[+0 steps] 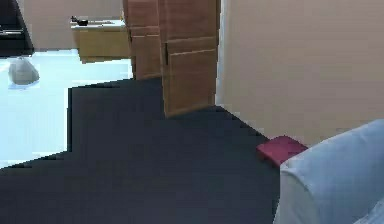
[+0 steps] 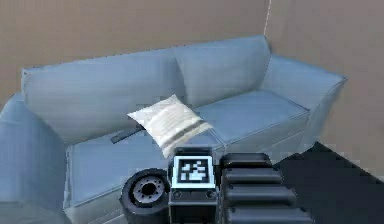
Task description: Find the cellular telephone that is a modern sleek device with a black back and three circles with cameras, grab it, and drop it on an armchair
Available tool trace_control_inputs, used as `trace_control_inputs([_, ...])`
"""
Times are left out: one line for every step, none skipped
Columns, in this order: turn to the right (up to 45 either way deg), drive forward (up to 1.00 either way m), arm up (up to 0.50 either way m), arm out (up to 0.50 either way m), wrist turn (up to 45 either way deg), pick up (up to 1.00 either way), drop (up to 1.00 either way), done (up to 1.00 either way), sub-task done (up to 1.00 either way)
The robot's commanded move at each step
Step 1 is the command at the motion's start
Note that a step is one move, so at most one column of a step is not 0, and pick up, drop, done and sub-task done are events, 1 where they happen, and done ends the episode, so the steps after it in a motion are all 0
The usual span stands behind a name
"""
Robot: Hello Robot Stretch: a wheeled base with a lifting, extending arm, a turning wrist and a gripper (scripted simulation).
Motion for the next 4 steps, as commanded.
trace_control_inputs([45.0, 0.0, 0.0, 0.0, 0.0, 0.0, 0.0, 0.0, 0.0])
trace_control_inputs([15.0, 0.0, 0.0, 0.0, 0.0, 0.0, 0.0, 0.0, 0.0])
trace_control_inputs([0.0, 0.1, 0.0, 0.0, 0.0, 0.0, 0.0, 0.0, 0.0])
trace_control_inputs([-45.0, 0.0, 0.0, 0.0, 0.0, 0.0, 0.0, 0.0, 0.0])
